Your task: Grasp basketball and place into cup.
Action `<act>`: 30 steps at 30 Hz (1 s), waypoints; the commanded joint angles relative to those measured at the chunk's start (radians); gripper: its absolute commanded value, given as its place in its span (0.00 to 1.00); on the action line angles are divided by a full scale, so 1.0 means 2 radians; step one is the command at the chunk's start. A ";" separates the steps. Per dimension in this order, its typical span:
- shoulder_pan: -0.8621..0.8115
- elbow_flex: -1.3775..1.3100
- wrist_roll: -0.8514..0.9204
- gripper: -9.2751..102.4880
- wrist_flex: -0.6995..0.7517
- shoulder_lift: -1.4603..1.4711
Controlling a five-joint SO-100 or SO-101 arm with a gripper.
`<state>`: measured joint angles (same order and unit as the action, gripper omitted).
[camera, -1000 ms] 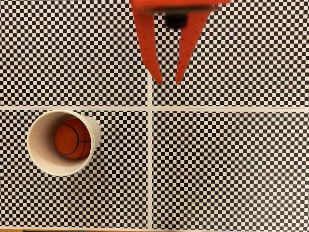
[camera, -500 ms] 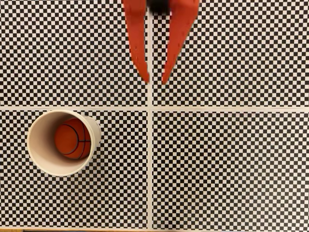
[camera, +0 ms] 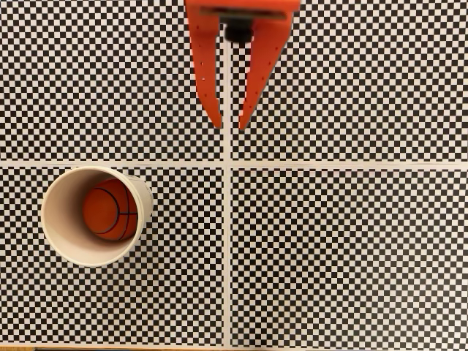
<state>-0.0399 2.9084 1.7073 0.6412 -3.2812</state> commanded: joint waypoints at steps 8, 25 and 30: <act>0.004 0.064 0.000 0.08 -0.018 -0.004; -0.002 0.132 -0.016 0.08 0.001 -0.004; -0.005 0.133 -0.013 0.08 0.048 -0.004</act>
<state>-0.0399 3.1385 1.6797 0.6980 -3.2812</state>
